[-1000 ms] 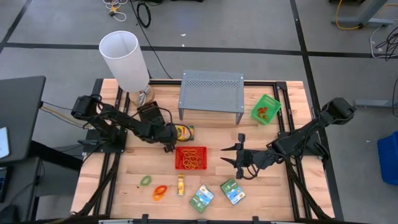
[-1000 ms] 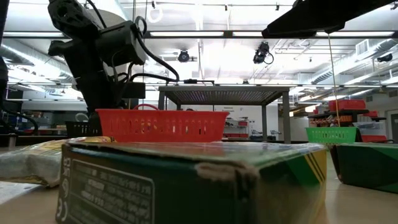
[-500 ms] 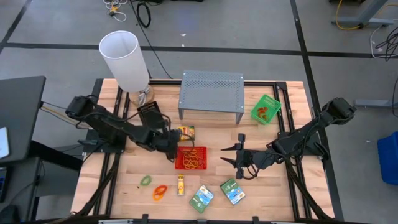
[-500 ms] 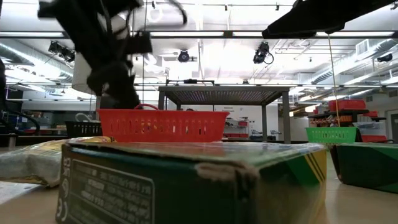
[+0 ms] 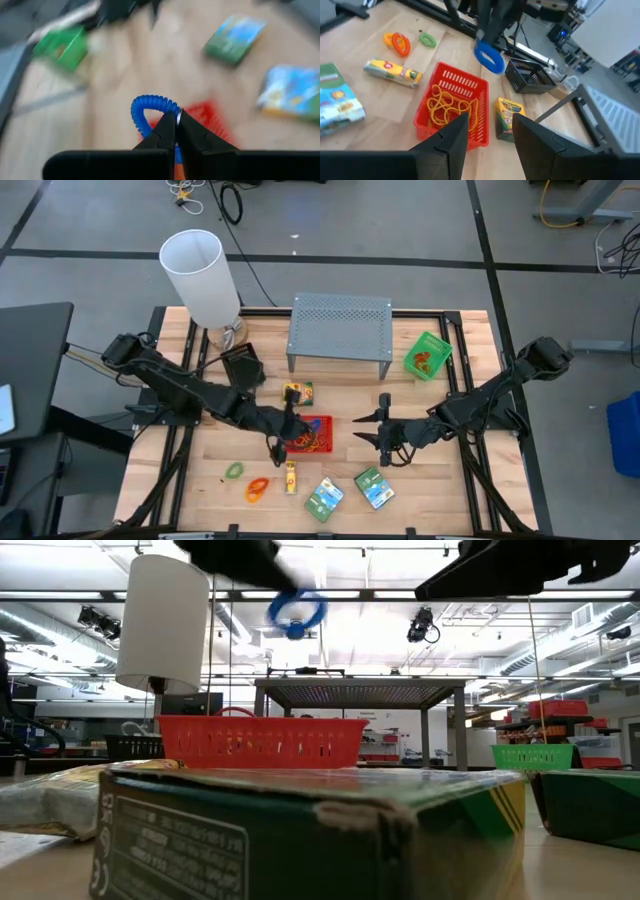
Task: Pick & Place Office Desk Supplies
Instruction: Put the blue spring keychain into the green bin
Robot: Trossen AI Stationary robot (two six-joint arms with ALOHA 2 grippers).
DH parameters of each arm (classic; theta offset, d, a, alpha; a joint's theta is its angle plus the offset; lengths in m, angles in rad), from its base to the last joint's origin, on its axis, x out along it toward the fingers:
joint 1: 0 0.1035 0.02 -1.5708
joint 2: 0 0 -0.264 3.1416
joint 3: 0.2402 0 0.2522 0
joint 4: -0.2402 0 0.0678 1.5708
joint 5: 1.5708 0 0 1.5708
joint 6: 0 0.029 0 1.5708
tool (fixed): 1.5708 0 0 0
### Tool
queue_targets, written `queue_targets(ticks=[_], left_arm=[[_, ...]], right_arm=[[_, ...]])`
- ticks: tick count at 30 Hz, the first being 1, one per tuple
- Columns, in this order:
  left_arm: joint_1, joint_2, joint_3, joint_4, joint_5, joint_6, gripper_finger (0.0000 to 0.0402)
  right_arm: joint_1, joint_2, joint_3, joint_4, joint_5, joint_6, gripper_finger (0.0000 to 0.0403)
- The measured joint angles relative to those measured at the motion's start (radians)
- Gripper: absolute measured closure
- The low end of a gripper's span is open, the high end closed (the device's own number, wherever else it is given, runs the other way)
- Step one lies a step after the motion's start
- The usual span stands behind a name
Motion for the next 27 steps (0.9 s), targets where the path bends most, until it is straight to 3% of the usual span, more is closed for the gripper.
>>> queue_targets(ticks=[3, 10, 27], left_arm=[[0.022, 0.006, -0.001, 0.06, 0.097, 0.049, 0.0395], [0.091, 0.064, 0.0, 0.178, 0.215, 0.079, 0.0395], [0.186, 0.207, 0.0, 0.492, 0.475, 0.119, 0.0395]], right_arm=[[-0.01, 0.0, 0.0, 0.0, -0.008, -0.033, 0.0221], [-0.011, 0.0, 0.0, 0.008, -0.013, -0.043, 0.0153], [-0.05, 0.0, 0.0, 0.0, -0.151, -0.004, 0.0172]])
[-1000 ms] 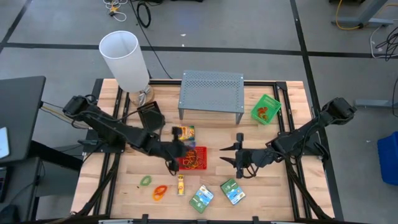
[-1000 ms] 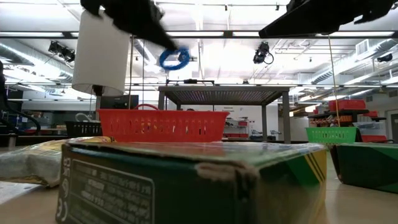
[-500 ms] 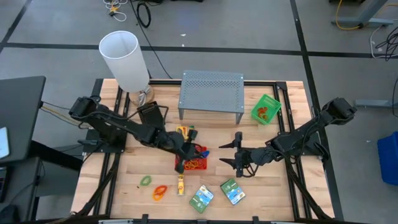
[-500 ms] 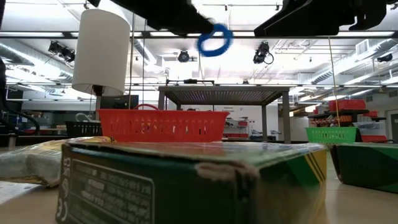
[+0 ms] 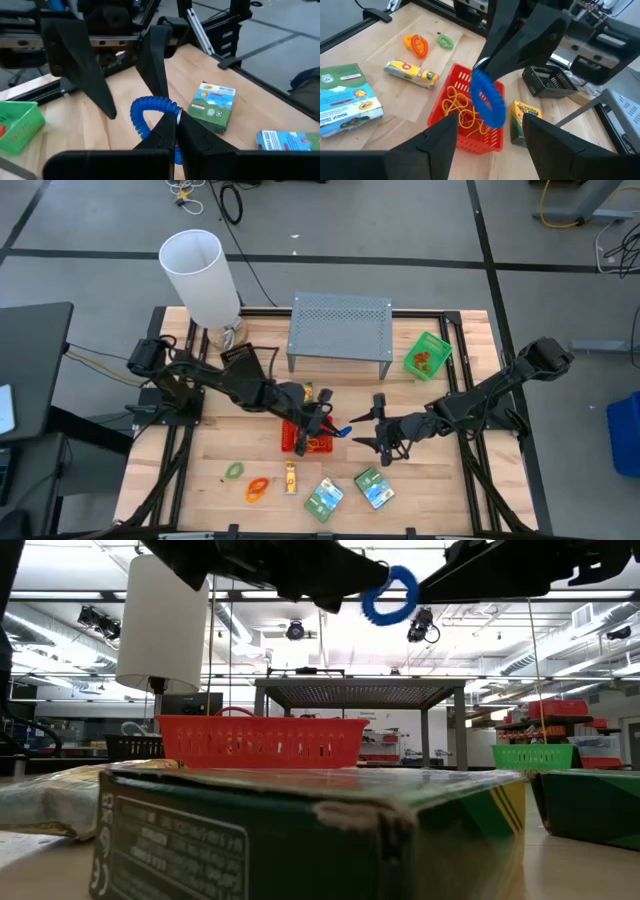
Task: Pick & Place Office Desk Supplies
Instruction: Put the blue spring keychain into the green bin
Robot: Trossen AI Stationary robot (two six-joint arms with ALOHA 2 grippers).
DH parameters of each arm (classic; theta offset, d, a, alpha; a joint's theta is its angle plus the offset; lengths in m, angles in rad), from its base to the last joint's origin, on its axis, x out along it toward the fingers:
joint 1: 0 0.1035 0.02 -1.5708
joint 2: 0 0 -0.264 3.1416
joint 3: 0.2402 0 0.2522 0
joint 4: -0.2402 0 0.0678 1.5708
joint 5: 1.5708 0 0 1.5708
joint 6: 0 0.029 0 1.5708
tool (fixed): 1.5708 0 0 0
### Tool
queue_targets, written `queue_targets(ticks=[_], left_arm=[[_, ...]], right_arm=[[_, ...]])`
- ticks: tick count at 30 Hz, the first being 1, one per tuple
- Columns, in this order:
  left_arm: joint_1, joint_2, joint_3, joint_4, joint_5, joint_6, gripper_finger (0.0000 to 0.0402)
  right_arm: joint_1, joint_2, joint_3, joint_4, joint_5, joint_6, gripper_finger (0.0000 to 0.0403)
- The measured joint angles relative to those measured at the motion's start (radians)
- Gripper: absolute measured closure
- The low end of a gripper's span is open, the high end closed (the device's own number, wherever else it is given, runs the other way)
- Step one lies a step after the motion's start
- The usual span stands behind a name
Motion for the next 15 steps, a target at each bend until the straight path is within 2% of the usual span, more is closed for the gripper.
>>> queue_targets(ticks=[5, 11, 15], left_arm=[[0.009, 0.032, 0.004, 0.056, 0.035, 0.0, 0.0396], [0.012, 0.092, 0.068, 0.051, 0.053, -0.002, 0.0396], [0.016, 0.119, 0.109, 0.015, 0.059, 0.01, 0.0396]], right_arm=[[-0.014, 0.0, 0.0, 0.0, -0.028, 0.005, 0.0172], [-0.033, 0.0, 0.0, 0.003, -0.064, 0.031, 0.0175], [-0.031, 0.0, 0.0, -0.009, -0.076, 0.033, 0.0209]])
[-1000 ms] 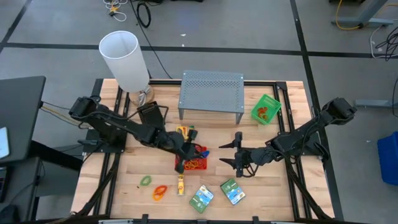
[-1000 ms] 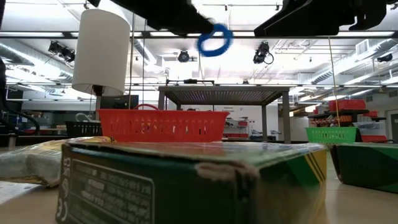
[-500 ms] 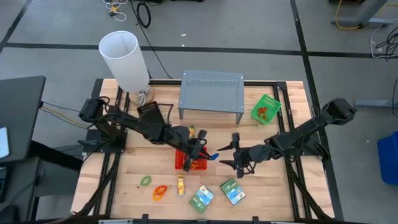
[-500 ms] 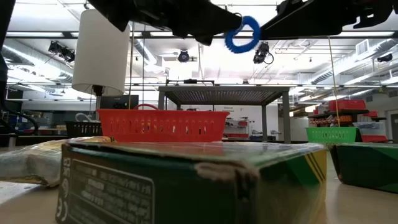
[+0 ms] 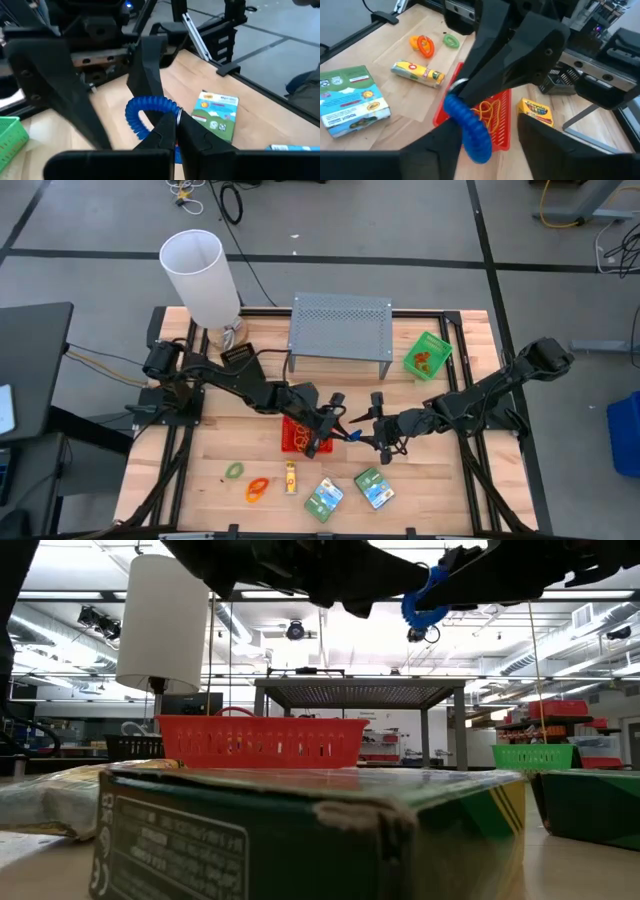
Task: Pick & Place Office Desk Supplies
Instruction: Put the blue spring keychain into the green bin
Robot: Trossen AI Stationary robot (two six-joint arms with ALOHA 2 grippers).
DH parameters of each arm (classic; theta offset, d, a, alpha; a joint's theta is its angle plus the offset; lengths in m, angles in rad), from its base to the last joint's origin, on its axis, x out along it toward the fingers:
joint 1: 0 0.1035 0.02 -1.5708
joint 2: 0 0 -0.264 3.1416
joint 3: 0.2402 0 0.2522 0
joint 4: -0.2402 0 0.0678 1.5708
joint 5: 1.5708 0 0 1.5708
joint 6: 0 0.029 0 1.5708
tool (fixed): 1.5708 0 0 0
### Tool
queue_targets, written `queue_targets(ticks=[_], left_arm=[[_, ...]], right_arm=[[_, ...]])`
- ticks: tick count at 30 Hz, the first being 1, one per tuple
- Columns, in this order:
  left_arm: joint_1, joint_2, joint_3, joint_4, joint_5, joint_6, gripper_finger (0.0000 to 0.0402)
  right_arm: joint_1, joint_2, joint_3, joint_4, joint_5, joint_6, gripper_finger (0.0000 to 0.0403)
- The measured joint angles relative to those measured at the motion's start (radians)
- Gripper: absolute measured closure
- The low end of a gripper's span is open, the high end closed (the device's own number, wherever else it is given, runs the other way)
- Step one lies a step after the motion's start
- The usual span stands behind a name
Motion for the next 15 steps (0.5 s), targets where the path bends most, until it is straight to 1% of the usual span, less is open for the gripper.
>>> queue_targets(ticks=[3, 7, 8, 11, 15], left_arm=[[0.002, -0.001, 0.009, -0.006, 0.008, 0.005, 0.0396], [0.002, -0.001, 0.009, -0.018, 0.008, 0.008, 0.0396], [0.001, -0.001, 0.009, -0.02, 0.006, 0.007, 0.0396], [0.001, -0.001, 0.009, -0.046, -0.028, -0.012, 0.039], [-0.001, -0.019, 0.007, -0.079, -0.036, -0.022, 0.0341]], right_arm=[[0.006, 0.0, 0.0, -0.011, -0.001, 0.017, 0.0266], [0.012, 0.0, 0.0, -0.044, -0.002, 0.018, 0.037], [0.013, 0.0, 0.0, -0.057, 0.004, 0.018, 0.0381], [0.022, 0.0, 0.0, -0.084, 0.031, 0.064, 0.0382], [0.038, 0.0, 0.0, -0.192, 0.068, 0.157, 0.0383]])
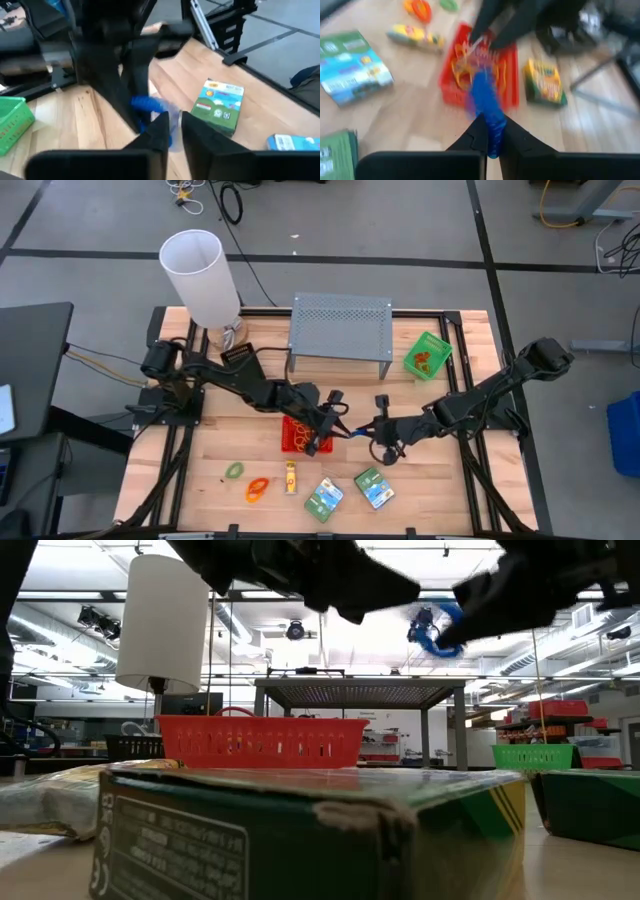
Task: Pick & Place Office Desk Supplies
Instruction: Put the blue spring keychain into the green bin
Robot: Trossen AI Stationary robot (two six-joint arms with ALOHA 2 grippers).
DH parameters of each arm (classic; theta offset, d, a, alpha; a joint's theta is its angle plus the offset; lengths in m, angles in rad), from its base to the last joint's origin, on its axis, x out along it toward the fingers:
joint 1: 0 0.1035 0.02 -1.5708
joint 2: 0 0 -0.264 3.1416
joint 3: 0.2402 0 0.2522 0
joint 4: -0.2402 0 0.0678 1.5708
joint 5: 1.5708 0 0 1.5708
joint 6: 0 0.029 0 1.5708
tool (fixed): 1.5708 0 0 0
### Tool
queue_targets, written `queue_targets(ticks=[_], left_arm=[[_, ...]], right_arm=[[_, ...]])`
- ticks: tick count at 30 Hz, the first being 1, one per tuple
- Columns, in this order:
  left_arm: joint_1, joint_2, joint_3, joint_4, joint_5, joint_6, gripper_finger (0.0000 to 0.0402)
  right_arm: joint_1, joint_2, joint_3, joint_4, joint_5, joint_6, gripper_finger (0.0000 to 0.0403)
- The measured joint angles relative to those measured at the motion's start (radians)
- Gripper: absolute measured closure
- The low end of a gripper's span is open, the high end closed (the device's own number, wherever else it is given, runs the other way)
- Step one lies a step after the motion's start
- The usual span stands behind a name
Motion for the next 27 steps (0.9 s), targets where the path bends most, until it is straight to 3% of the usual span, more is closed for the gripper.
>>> queue_targets(ticks=[5, 10, 18, 27], left_arm=[[-0.008, -0.031, 0.0, -0.02, 0.001, -0.019, 0.0282], [-0.014, -0.043, 0.0, -0.019, -0.026, -0.019, 0.025], [-0.014, -0.042, 0.0, -0.033, -0.056, -0.026, 0.0241], [-0.015, -0.042, 0.0, -0.033, -0.054, -0.026, 0.0241]], right_arm=[[0.003, 0.0, 0.0, -0.235, 0.089, 0.193, 0.0383], [-0.004, 0.0, 0.0, -0.499, 0.174, 0.389, 0.0383], [-0.058, 0.0, 0.0, -0.909, 0.257, 0.734, 0.0383], [-0.154, 0.0, 0.0, -1.136, 0.37, 1.029, 0.0383]])
